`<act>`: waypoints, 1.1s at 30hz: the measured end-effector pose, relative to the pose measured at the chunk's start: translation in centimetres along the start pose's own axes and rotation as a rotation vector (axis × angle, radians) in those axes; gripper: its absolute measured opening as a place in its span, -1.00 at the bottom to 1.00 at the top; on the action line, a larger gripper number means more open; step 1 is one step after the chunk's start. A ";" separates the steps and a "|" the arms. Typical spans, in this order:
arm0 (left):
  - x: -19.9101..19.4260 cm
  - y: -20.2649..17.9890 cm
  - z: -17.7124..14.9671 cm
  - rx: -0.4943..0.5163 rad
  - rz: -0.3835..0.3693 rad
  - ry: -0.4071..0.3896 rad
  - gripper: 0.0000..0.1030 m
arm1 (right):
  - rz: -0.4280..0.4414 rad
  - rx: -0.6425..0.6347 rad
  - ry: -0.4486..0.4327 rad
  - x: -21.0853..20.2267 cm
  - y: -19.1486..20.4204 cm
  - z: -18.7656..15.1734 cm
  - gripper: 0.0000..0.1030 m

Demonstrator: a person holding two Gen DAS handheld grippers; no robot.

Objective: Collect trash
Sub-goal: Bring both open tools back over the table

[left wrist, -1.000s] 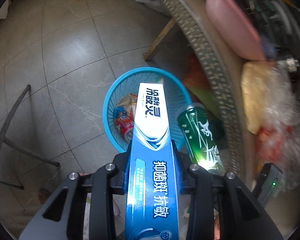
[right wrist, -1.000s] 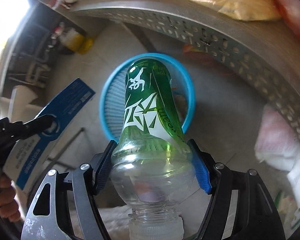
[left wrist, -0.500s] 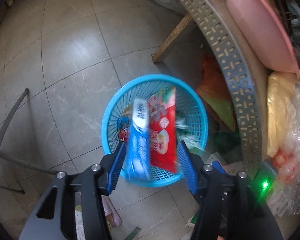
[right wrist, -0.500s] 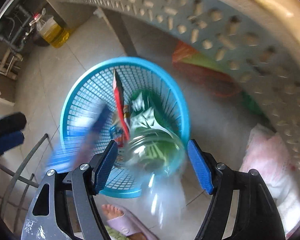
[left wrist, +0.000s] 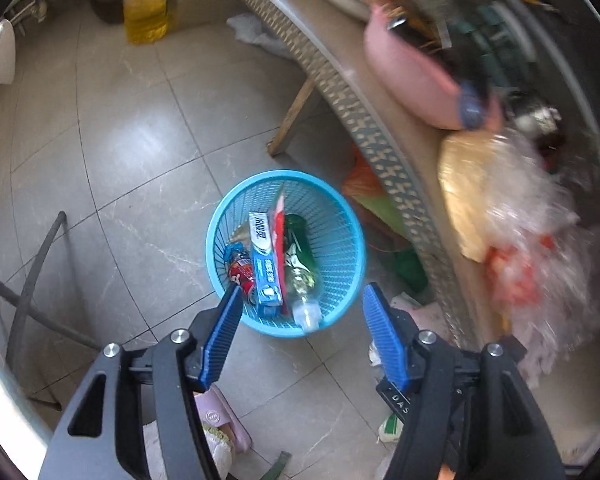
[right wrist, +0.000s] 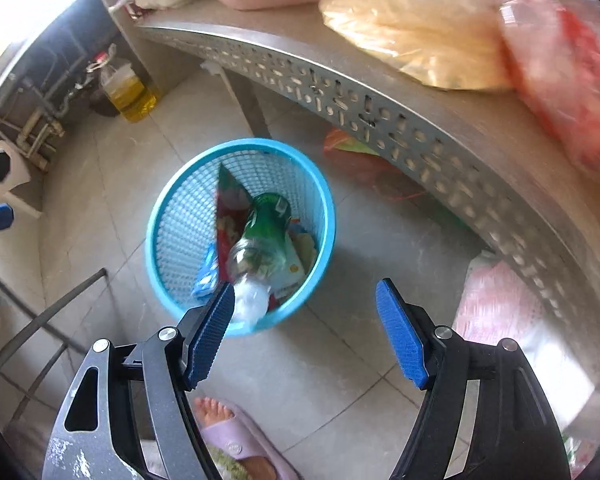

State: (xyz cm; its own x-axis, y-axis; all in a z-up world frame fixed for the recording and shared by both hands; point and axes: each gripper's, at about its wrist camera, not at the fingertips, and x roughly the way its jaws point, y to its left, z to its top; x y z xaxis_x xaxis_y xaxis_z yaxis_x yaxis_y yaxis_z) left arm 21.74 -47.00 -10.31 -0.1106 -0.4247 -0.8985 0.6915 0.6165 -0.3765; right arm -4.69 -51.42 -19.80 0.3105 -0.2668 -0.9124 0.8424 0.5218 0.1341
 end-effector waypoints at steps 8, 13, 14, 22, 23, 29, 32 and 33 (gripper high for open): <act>-11.1 0.6 -7.5 0.093 -0.020 -0.258 0.51 | 0.149 -0.115 -0.046 -6.5 3.9 -1.8 0.51; -17.1 2.7 -13.6 0.073 0.088 -0.461 0.78 | 0.222 -0.211 -0.142 -11.4 7.1 -2.3 0.67; -18.1 3.3 -14.7 0.059 0.104 -0.490 0.83 | 0.231 -0.233 -0.166 -12.4 7.9 -2.4 0.72; -25.0 8.0 -22.0 -0.063 0.191 -0.638 0.89 | 0.307 -0.436 -0.300 -18.8 15.0 -4.8 0.85; -25.6 8.7 -22.8 -0.078 0.193 -0.651 0.89 | 0.317 -0.453 -0.304 -19.5 15.7 -5.3 0.85; -28.2 12.6 -26.7 -0.204 0.211 -0.688 0.89 | 0.289 -0.529 -0.343 -21.8 20.3 -7.5 0.85; -29.5 14.6 -28.5 -0.273 0.231 -0.711 0.89 | 0.262 -0.583 -0.376 -22.4 22.1 -8.7 0.85; -29.9 15.2 -29.0 -0.292 0.239 -0.719 0.89 | 0.253 -0.602 -0.395 -22.7 22.7 -9.1 0.85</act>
State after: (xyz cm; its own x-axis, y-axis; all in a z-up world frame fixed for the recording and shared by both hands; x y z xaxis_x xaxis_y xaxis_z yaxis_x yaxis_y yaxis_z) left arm 14.79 -5.70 4.29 0.5712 -0.5204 -0.6348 0.4134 0.8505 -0.3252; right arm 3.39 -26.16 0.46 0.6918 -0.2911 -0.6608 0.3745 0.9271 -0.0164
